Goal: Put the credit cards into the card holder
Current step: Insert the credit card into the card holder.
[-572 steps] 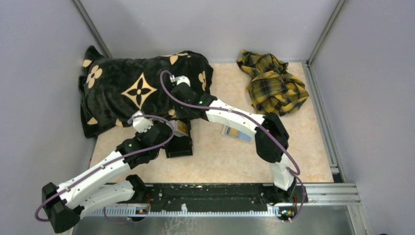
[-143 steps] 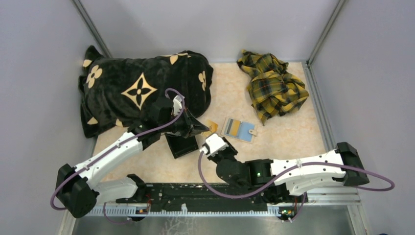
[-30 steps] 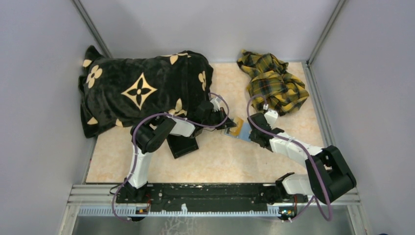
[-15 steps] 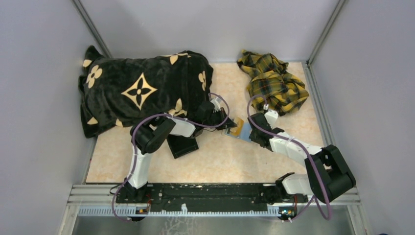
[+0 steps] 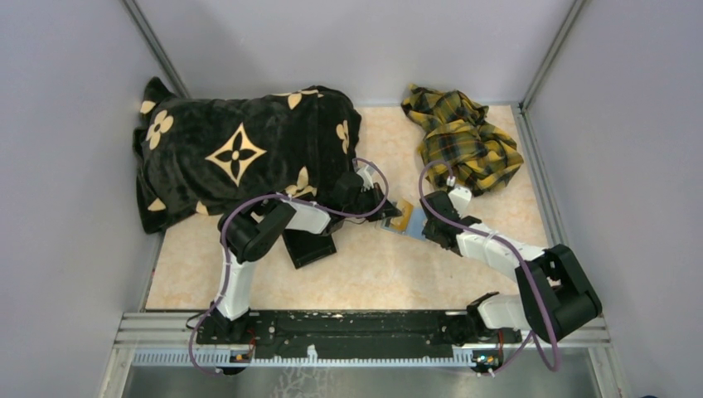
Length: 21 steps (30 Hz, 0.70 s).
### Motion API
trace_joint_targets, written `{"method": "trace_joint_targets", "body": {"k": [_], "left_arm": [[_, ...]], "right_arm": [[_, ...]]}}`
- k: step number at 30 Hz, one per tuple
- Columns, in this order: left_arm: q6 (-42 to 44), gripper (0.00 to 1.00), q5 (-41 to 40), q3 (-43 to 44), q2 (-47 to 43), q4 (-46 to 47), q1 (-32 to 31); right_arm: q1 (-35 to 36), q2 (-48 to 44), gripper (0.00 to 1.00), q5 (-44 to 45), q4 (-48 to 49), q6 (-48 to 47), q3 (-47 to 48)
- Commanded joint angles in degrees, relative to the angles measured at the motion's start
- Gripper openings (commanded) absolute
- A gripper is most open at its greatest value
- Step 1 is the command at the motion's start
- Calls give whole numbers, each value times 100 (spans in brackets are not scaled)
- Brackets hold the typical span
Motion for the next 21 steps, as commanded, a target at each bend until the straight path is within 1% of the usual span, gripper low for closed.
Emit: {"method": "trace_joint_targets", "body": {"k": [1, 21], "left_arm": [[-85, 0, 5, -55, -193, 127, -59], [-95, 0, -146, 13, -54, -48, -161]], "right_arm": [[-70, -2, 0, 11, 218, 10, 33], [-79, -46, 0, -11, 260, 10, -52]]}}
